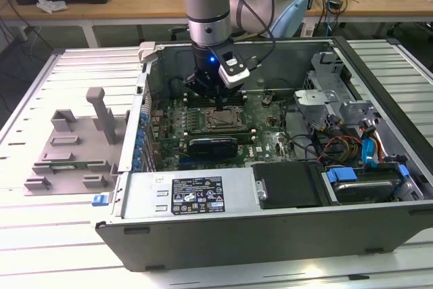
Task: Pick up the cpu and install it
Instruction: 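Install the first cpu locking lever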
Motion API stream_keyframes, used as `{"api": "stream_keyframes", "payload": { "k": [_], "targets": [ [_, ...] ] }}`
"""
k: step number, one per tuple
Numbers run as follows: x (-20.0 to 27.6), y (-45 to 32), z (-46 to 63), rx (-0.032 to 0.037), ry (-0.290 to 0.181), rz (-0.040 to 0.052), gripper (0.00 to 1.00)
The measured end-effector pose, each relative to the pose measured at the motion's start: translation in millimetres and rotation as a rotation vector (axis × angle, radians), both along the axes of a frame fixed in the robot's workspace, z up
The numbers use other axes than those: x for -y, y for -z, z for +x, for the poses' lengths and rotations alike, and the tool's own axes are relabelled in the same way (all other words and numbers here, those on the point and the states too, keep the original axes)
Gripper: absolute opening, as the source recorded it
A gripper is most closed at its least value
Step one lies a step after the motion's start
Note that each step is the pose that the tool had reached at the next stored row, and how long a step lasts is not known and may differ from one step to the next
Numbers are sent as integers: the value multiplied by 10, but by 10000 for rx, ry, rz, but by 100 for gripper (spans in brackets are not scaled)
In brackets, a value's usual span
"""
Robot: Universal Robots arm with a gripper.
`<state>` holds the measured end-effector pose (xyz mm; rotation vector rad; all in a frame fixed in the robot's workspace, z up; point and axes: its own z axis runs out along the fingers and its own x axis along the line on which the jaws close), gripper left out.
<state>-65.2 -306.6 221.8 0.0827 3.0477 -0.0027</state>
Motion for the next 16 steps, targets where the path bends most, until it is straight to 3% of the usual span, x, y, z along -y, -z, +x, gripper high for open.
{"api": "stream_keyframes", "payload": {
  "k": [4,12,16],
  "targets": [
    [12,0,69,-171,-175,-1,11],
    [50,-5,112,-239,-375,-2,11],
    [50,-78,114,-239,-414,-2,11]
  ]
}}
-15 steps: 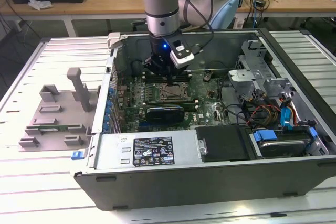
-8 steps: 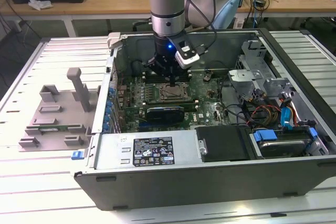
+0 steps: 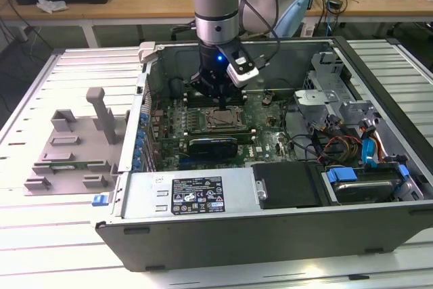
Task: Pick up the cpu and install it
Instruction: 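Install the first cpu locking lever, then install the second cpu locking lever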
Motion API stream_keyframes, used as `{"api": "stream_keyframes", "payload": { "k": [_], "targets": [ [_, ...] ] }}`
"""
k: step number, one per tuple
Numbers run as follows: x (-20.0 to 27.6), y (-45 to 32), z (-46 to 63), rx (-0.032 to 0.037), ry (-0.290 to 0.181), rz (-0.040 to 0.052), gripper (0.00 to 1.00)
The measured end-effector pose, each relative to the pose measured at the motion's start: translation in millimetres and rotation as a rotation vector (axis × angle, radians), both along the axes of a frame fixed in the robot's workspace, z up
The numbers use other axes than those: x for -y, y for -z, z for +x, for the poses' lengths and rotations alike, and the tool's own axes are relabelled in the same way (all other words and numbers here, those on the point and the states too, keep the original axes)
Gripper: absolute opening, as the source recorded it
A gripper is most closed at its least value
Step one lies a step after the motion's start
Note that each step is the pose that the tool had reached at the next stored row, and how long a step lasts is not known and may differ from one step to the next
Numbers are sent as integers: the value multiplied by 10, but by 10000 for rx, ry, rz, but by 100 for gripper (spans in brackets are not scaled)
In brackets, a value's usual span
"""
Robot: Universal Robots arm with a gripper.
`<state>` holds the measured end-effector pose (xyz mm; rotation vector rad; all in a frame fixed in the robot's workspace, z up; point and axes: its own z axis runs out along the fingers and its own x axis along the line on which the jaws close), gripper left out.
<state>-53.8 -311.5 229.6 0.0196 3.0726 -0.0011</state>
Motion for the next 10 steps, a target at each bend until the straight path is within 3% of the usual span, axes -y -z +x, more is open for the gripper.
{"api": "stream_keyframes", "payload": {
  "k": [4,10],
  "targets": [
    [1,-122,1,1,-31,0,11],
    [1,-133,1,1,-45,1,11]
  ]
}}
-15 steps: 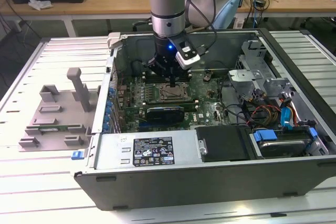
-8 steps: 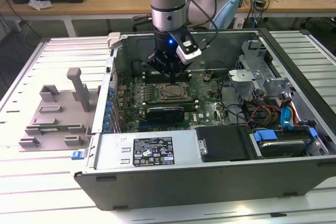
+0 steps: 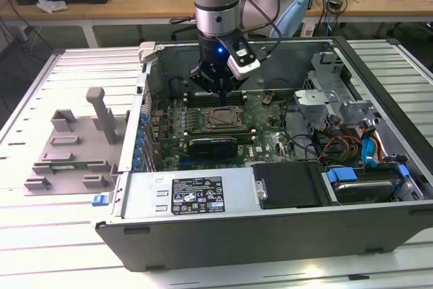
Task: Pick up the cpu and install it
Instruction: 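Install the second cpu locking lever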
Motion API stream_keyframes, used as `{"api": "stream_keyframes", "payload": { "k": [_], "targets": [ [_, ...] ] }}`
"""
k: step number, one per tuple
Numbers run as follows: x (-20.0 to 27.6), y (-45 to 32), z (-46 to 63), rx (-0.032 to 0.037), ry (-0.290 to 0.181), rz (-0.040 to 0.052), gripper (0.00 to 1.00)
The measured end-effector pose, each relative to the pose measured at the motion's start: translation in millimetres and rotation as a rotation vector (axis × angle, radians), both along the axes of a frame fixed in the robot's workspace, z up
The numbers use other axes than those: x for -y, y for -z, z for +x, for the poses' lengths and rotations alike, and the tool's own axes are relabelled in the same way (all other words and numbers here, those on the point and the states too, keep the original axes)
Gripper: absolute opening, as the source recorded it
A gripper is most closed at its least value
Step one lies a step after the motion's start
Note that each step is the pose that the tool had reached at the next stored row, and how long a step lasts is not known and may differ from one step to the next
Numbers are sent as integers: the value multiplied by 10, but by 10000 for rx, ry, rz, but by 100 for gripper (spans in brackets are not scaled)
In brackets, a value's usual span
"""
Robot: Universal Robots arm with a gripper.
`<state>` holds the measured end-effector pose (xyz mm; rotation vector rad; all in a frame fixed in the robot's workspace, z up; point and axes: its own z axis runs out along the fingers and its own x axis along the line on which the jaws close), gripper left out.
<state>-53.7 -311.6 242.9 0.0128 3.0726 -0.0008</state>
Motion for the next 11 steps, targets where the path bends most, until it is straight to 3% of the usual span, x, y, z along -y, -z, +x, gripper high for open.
{"api": "stream_keyframes", "payload": {
  "k": [5,11],
  "targets": [
    [15,0,0,0,-2,0,11],
    [71,0,-3,0,-2,0,11]
  ]
}}
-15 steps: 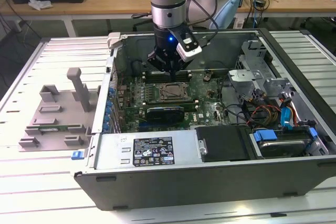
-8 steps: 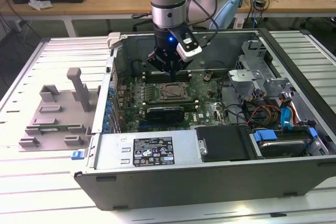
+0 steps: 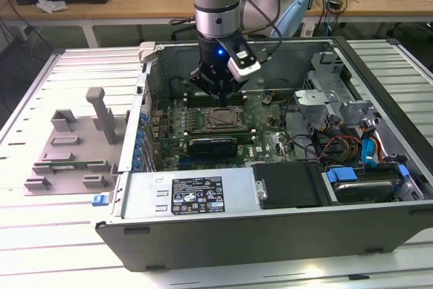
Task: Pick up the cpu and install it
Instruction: 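Install the second cpu locking lever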
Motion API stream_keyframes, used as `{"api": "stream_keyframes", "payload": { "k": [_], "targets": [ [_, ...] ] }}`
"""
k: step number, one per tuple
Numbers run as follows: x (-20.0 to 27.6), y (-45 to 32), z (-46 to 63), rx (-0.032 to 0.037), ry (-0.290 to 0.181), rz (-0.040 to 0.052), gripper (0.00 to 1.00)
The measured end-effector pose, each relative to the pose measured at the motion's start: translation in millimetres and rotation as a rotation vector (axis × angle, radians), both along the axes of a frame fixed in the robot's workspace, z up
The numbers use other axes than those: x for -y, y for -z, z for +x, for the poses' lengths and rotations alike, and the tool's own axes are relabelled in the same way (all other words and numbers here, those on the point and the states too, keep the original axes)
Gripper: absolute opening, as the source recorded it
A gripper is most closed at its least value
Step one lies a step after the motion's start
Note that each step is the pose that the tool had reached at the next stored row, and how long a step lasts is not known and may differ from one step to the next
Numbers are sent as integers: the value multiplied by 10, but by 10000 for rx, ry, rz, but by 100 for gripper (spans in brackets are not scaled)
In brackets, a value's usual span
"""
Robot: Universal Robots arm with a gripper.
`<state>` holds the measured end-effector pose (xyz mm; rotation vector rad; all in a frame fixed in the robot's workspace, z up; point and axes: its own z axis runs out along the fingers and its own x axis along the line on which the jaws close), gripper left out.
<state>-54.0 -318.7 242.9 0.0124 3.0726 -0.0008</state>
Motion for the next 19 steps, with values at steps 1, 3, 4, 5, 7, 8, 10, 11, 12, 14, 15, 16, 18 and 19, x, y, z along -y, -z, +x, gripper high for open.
{"api": "stream_keyframes", "payload": {
  "k": [1,3,4,5,7,8,10,11,12,14,15,16,18,19],
  "targets": [
    [10,0,0,1,0,1,11],
    [29,0,0,1,1,0,11],
    [41,0,0,0,3,1,11],
    [62,0,0,1,3,1,11],
    [109,0,0,1,7,1,11],
    [131,0,0,0,15,0,11],
    [170,0,0,1,26,1,11],
    [182,0,0,0,29,0,11],
    [201,0,0,0,34,0,11],
    [236,0,0,1,41,1,11],
    [271,0,0,0,44,0,11],
    [296,0,0,0,46,1,11],
    [333,0,0,0,47,0,11],
    [352,0,0,0,47,1,11]
  ]
}}
